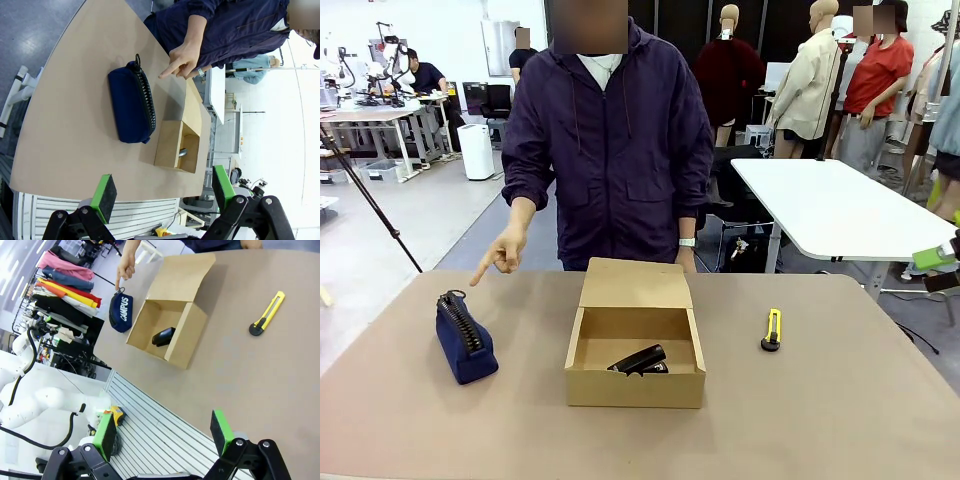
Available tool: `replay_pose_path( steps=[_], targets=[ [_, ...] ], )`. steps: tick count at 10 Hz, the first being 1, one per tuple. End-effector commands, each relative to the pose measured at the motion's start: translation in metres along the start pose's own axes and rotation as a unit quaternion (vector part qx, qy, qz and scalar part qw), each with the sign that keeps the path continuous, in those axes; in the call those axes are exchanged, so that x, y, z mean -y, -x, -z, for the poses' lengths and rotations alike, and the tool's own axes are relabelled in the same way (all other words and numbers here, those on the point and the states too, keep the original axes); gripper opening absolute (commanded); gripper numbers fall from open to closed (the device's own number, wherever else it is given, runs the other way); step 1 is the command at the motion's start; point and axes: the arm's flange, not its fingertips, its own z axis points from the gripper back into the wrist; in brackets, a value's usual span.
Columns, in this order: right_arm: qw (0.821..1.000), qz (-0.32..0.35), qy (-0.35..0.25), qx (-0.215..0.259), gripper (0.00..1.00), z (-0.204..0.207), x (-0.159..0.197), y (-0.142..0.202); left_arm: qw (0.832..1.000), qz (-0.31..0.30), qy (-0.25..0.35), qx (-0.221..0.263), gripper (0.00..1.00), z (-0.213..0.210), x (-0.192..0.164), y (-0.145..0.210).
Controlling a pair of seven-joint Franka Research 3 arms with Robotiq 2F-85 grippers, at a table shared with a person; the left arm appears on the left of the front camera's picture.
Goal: Pack the items into the box.
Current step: Pick up the item indicated by the person and place it inside the Mailer Box.
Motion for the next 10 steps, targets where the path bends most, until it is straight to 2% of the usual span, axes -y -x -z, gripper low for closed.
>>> replay_pose_path(
  steps=[1,3,4,5,6,7,8,9,10],
  targets=[
    [1.0,-0.004,-0.001,-0.004,1.0,-0.003,0.0,-0.003,1.0,0.007,0.011,0.003,1.0,0.0,-0.001,0.0],
    [1.0,-0.004,-0.001,-0.004,1.0,-0.003,0.0,-0.003,1.0,0.0,0.0,0.0,1.0,0.0,0.0,0.0],
    [1.0,-0.004,-0.001,-0.004,1.0,-0.003,0.0,-0.003,0.995,0.005,-0.097,-0.006,1.0,0.018,0.055,-0.004],
    [1.0,-0.004,-0.001,-0.004,1.0,-0.003,0.0,-0.003,0.987,0.052,-0.15,-0.033,1.0,0.045,0.103,-0.008],
    [1.0,-0.004,-0.001,-0.004,1.0,-0.003,0.0,-0.003,0.971,0.109,-0.192,-0.089,1.0,0.09,0.151,-0.014],
    [1.0,-0.004,-0.001,-0.004,1.0,-0.003,0.0,-0.003,0.952,0.15,-0.232,-0.131,1.0,0.13,0.182,-0.017],
    [1.0,-0.004,-0.001,-0.004,1.0,-0.003,0.0,-0.003,0.933,0.169,-0.294,-0.124,1.0,0.167,0.205,-0.012],
    [1.0,-0.004,-0.001,-0.004,1.0,-0.003,0.0,-0.003,0.897,0.216,-0.356,-0.15,1.0,0.214,0.227,0.001],
    [1.0,-0.004,-0.001,-0.004,1.0,-0.003,0.0,-0.003,0.85,0.243,-0.439,-0.161,1.0,0.259,0.237,0.018]
  ],
)
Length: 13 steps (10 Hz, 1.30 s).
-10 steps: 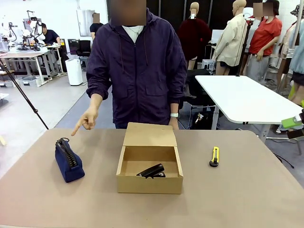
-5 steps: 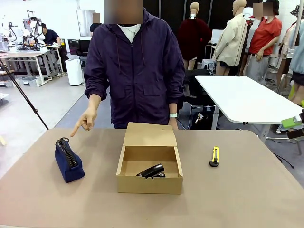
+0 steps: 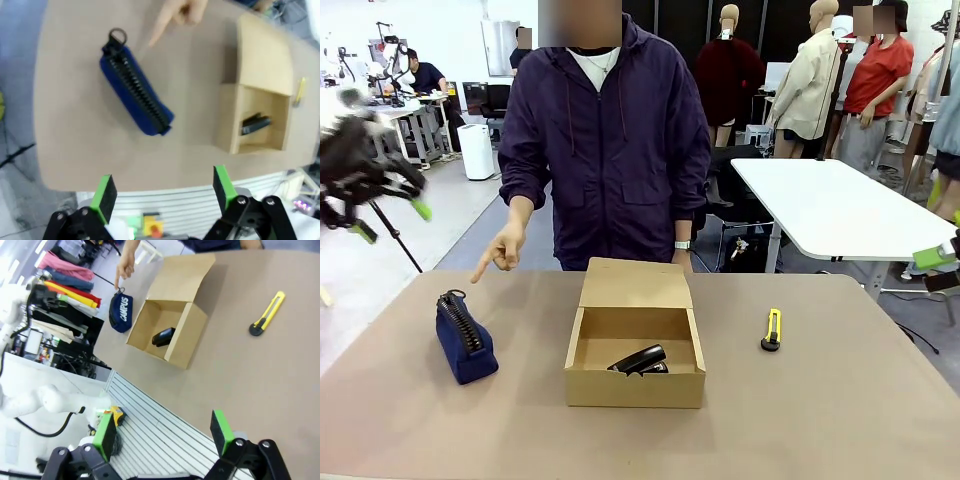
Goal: Pack the items into the box.
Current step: Pick up the item indicated by the person and place it inside the Mailer Box.
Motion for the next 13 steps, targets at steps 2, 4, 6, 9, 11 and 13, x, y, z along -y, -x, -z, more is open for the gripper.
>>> replay_pose_path(
  steps=[2,4,6,9,11,13],
  targets=[
    [1.0,-0.004,-0.001,-0.005,1.0,-0.003,0.0,-0.003,0.979,0.115,-0.169,-0.024,1.0,0.041,0.043,-0.004],
    [1.0,-0.004,-0.001,-0.005,1.0,-0.003,0.0,-0.003,0.977,0.12,-0.177,-0.02,1.0,0.062,0.058,0.01],
    [1.0,-0.004,-0.001,-0.005,1.0,-0.003,0.0,-0.003,0.98,0.112,-0.162,-0.034,1.0,0.061,0.058,-0.002],
    [1.0,-0.004,-0.001,-0.005,1.0,-0.003,0.0,-0.003,0.977,0.123,-0.169,-0.036,1.0,0.063,0.059,0.001],
    [1.0,-0.004,-0.001,-0.005,1.0,-0.003,0.0,-0.003,0.983,-0.006,-0.175,-0.054,1.0,0.117,0.043,-0.019],
    [1.0,-0.004,-0.001,-0.005,1.0,-0.003,0.0,-0.003,0.983,-0.047,-0.17,-0.049,1.0,0.147,0.029,-0.024]
  ],
)
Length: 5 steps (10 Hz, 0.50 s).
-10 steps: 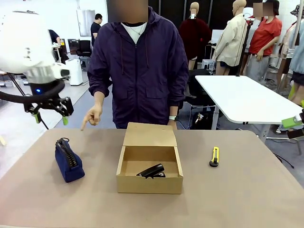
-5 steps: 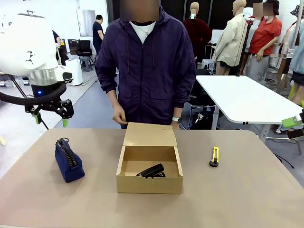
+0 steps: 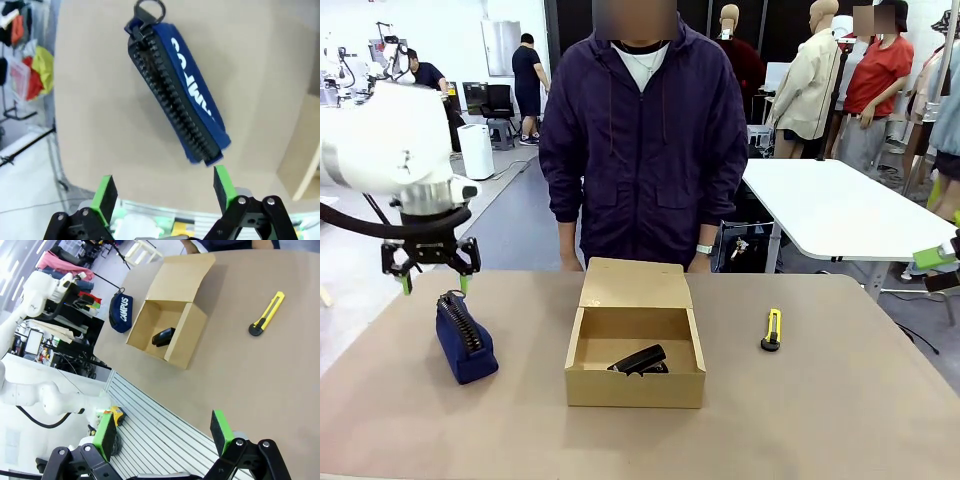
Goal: Pack the items into the box.
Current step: Pick up the item indicated by the person and place it inside the Mailer Box.
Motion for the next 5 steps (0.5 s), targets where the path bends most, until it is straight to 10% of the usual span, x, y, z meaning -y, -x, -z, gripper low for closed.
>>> replay_pose_path(
  steps=[1,5],
  targets=[
    [1.0,-0.005,-0.001,-0.004,1.0,-0.003,0.0,-0.002,0.999,-0.006,0.032,0.025,1.0,0.017,0.002,-0.009],
    [1.0,-0.005,-0.001,-0.004,1.0,-0.003,0.0,-0.002,0.999,0.037,0.039,0.007,1.0,0.039,0.008,-0.02]
  ],
)
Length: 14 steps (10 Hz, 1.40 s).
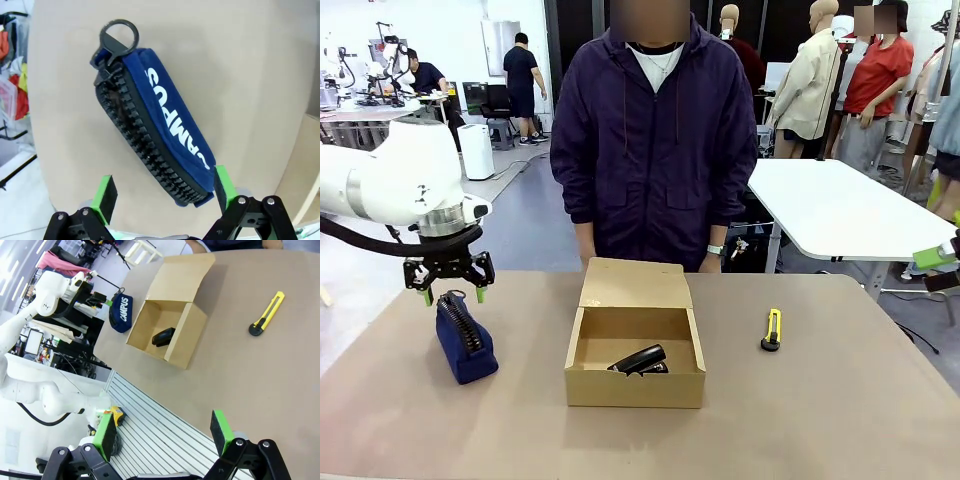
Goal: Pack the items into the box.
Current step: Pick up the item indicated by the person and place it inside the Mailer Box.
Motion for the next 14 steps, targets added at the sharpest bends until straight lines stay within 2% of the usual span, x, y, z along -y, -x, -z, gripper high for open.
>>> replay_pose_path(
  steps=[1,2,3,4,6,7,8,9,10,12,14],
  targets=[
    [1.0,-0.005,-0.001,-0.004,1.0,-0.003,0.0,-0.002,0.988,-0.142,-0.018,-0.062,1.0,-0.001,-0.007,0.003],
    [1.0,-0.005,-0.001,-0.004,1.0,-0.003,0.0,-0.002,0.973,-0.225,0.012,-0.049,1.0,-0.003,-0.006,0.008],
    [1.0,-0.005,-0.001,-0.004,1.0,-0.003,0.0,-0.002,0.965,-0.257,0.049,-0.031,1.0,-0.004,-0.005,0.01],
    [1.0,-0.005,-0.001,-0.004,1.0,-0.003,0.0,-0.002,0.955,-0.296,0.022,-0.013,1.0,-0.001,-0.006,0.015],
    [1.0,-0.005,-0.001,-0.004,1.0,-0.003,0.0,-0.002,0.955,-0.293,0.045,0.014,1.0,0.006,-0.003,0.016],
    [1.0,-0.005,-0.001,-0.004,1.0,-0.003,0.0,-0.002,0.959,-0.28,0.021,0.041,1.0,0.001,-0.005,0.017],
    [1.0,-0.005,-0.001,-0.004,1.0,-0.003,0.0,-0.002,0.954,-0.296,0.047,-0.016,1.0,-0.003,-0.006,0.007],
    [1.0,-0.005,-0.001,-0.004,1.0,-0.003,0.0,-0.002,0.954,-0.296,0.047,-0.016,1.0,-0.003,-0.006,0.007],
    [1.0,-0.005,-0.001,-0.004,1.0,-0.003,0.0,-0.002,0.957,-0.288,0.044,0.007,1.0,-0.001,-0.005,0.008],
    [1.0,-0.005,-0.001,-0.004,1.0,-0.003,0.0,-0.002,0.964,-0.259,0.057,0.007,1.0,0.025,-0.009,-0.005],
    [1.0,-0.005,-0.001,-0.004,1.0,-0.003,0.0,-0.002,0.967,-0.25,0.043,0.036,1.0,0.047,-0.009,-0.007]
  ],
)
